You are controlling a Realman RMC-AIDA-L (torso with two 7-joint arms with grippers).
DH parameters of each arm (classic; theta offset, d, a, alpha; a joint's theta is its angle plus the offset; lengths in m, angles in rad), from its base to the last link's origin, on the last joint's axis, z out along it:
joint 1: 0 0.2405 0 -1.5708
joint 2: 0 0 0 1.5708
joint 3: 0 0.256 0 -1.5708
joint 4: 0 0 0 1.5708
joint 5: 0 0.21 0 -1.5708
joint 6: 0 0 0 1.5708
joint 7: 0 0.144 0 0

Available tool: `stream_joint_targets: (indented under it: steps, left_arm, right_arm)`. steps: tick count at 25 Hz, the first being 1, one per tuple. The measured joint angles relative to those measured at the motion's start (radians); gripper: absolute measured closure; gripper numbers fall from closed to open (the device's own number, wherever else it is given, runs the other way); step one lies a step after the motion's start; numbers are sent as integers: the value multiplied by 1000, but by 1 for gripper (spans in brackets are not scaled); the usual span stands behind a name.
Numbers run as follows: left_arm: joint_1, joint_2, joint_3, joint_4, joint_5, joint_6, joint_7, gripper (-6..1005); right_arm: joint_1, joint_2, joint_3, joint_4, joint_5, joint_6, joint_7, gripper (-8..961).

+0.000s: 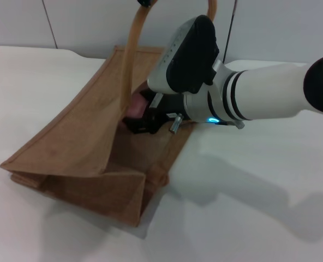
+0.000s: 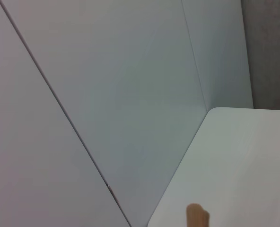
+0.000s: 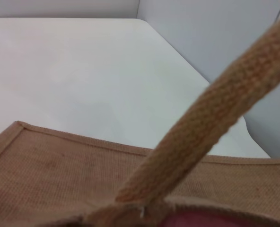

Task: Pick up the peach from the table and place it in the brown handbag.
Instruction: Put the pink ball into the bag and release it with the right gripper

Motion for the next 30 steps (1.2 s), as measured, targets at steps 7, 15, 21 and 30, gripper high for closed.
stream_joint_targets:
  steps: [7,15,21,30]
  left_arm:
    - [14,1,-5,-1,11,0,0,943]
    - [50,5,-46,-7,16,4,7,943]
    - [66,5,-54,-11,60,12,8,944]
    - [100,4,-76,-38,63,55,10,944]
  right_arm:
    - [-7,-2,-4,5,14,1,-2,242]
    - [-29,-16,85,5,-48,127,-1,230]
    - [-43,-17,248,-9,-267,279,56,231]
    - [-132,-17,444,-182,-544,373,129,232]
